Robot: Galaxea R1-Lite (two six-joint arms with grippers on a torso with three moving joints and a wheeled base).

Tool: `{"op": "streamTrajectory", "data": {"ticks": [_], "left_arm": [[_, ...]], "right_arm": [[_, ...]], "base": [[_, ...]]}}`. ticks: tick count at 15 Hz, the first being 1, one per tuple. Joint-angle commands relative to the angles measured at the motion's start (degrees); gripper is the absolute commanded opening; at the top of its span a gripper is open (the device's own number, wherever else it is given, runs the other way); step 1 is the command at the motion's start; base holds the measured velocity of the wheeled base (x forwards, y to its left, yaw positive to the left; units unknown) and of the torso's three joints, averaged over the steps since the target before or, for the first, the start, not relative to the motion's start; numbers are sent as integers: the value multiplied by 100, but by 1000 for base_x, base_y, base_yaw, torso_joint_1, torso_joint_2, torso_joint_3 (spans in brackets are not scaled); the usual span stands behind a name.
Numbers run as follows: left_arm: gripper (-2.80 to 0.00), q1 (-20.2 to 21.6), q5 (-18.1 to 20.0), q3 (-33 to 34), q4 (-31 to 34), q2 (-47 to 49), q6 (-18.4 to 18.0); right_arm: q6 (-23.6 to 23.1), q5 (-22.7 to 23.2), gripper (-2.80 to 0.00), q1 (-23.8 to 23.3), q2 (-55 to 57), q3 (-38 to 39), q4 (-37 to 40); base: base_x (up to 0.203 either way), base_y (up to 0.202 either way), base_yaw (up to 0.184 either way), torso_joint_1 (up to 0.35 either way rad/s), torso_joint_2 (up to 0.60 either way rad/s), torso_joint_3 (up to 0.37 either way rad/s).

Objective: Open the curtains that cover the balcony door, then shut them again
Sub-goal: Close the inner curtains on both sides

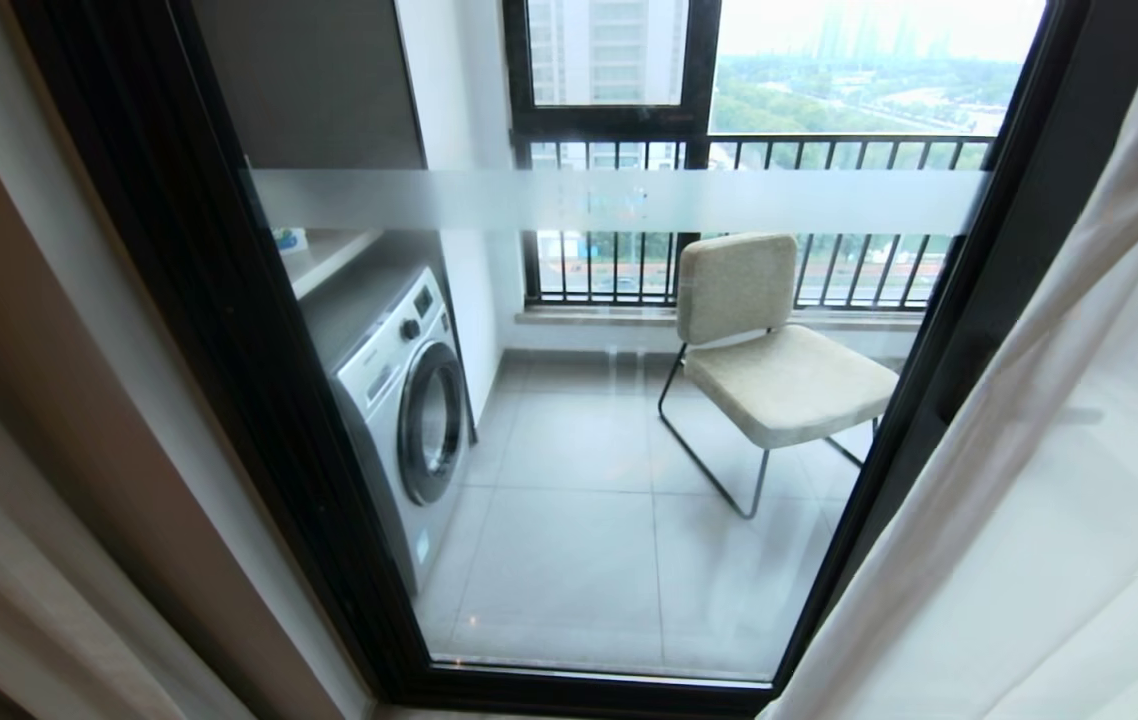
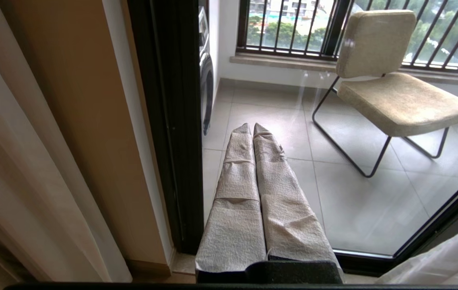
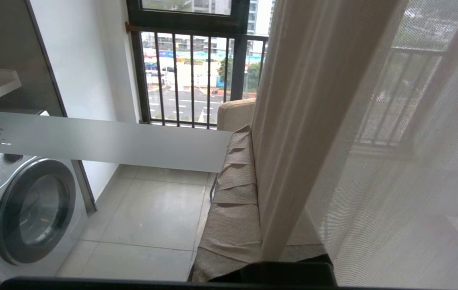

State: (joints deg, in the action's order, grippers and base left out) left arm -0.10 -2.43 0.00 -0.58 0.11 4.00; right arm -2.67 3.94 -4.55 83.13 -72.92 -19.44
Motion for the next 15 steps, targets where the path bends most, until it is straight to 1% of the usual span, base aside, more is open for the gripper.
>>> {"op": "streamTrajectory", "data": {"ticks": [1, 5, 8, 11, 12, 15], "left_arm": [[-280, 1, -3, 0, -4, -2, 4], [-280, 1, -3, 0, -4, -2, 4], [-280, 1, -3, 0, -4, -2, 4], [-280, 1, -3, 0, -4, -2, 4], [-280, 1, -3, 0, -4, -2, 4], [-280, 1, -3, 0, -4, -2, 4]], "right_arm": [[-14, 2, -280, -2, 29, -4, -12], [-115, 2, -280, 21, 97, -214, -7], [-360, -2, -280, 301, 237, -370, -29], [-631, -31, -280, 711, 297, -433, -26], [-680, -113, -280, 907, 297, -433, -19], [-739, -643, -280, 1673, 367, -512, -10]], "base": [[0, 0, 0, 0, 0, 0], [0, 0, 0, 0, 0, 0], [0, 0, 0, 0, 0, 0], [0, 0, 0, 0, 0, 0], [0, 0, 0, 0, 0, 0], [0, 0, 0, 0, 0, 0]]}}
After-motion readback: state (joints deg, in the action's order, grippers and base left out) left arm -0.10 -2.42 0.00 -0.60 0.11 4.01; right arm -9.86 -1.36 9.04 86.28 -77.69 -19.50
